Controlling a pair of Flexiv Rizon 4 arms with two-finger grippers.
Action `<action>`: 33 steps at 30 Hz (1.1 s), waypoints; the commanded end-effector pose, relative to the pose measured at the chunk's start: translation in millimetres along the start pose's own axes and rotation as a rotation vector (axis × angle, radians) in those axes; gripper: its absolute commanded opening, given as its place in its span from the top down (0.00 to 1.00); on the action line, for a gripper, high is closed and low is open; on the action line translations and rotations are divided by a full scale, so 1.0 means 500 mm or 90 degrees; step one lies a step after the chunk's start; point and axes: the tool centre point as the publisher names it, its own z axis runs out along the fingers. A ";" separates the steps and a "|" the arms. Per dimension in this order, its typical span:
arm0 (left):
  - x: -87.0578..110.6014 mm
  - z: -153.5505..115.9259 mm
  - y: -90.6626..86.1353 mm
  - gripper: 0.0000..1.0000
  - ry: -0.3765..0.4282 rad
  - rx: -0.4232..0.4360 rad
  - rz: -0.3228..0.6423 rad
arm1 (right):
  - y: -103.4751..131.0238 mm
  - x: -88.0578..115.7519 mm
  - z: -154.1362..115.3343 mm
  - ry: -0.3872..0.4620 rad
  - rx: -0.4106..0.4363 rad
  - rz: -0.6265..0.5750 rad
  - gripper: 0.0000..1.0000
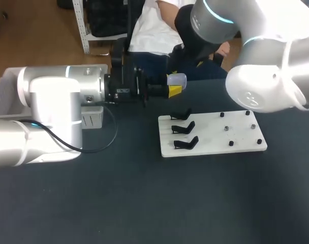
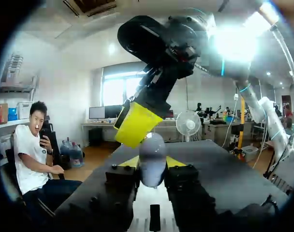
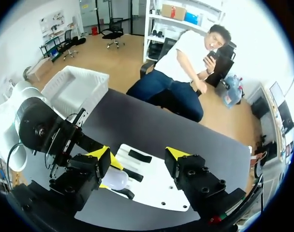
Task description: Pick up each earbud case from the left stands, insert the matching earbuds, close the lid, and place the case in the box.
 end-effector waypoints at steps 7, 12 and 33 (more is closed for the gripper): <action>-0.009 -0.058 0.016 1.00 -0.006 -0.030 0.017 | -0.103 0.017 -0.148 -0.159 0.037 0.099 0.00; -0.026 -0.139 0.050 1.00 0.028 -0.069 0.038 | -0.122 0.067 -0.161 -0.153 0.048 0.098 0.00; 0.118 -0.536 0.239 1.00 0.163 -0.226 0.001 | -0.074 0.262 -0.106 -0.103 0.041 0.146 0.00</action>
